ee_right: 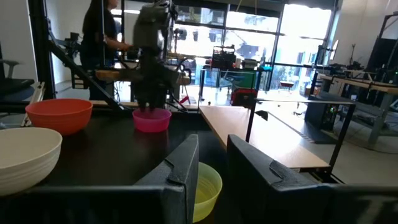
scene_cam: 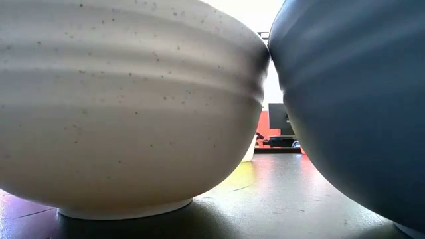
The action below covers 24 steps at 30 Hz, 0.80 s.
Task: Place and stack bowls onto a shelf
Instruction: Put the pink bowl on the shelf
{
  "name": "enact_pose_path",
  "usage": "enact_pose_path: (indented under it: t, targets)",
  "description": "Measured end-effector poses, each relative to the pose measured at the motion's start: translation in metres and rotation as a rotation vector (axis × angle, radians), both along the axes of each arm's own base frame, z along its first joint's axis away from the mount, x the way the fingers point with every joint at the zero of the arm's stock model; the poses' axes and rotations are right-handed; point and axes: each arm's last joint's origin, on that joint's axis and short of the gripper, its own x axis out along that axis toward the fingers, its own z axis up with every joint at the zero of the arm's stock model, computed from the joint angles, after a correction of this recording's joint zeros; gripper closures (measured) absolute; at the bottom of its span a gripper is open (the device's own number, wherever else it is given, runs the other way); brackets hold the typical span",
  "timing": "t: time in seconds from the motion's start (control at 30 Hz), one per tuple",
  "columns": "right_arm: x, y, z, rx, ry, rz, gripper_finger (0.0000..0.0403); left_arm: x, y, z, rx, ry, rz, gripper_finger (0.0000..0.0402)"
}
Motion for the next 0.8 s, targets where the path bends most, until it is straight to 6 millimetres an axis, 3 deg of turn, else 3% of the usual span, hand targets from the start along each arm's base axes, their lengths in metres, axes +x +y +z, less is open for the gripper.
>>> enact_pose_path:
  t: [0.17, 0.57, 0.67, 0.8]
  targets:
    - [0.0, 0.0, 0.0, 0.0, 0.0, 0.0, 0.0328, 0.003, -0.013, -0.014, 0.008, 0.079, 0.037, 0.0248]
    - [0.0, 0.0, 0.0, 0.0, -0.001, 0.0, 0.0328, 0.014, -0.013, -0.039, 0.144, 0.21, 0.007, 0.0205]
    - [0.0, 0.0, 0.0, 0.0, 0.0, 0.0, 0.0328, 0.018, -0.014, -0.044, 0.17, 0.233, -0.035, 0.0228]
    - [0.0, 0.0, 0.0, 0.0, 0.0, 0.0, 0.0328, 0.021, -0.014, -0.051, 0.177, 0.273, -0.072, 0.029]
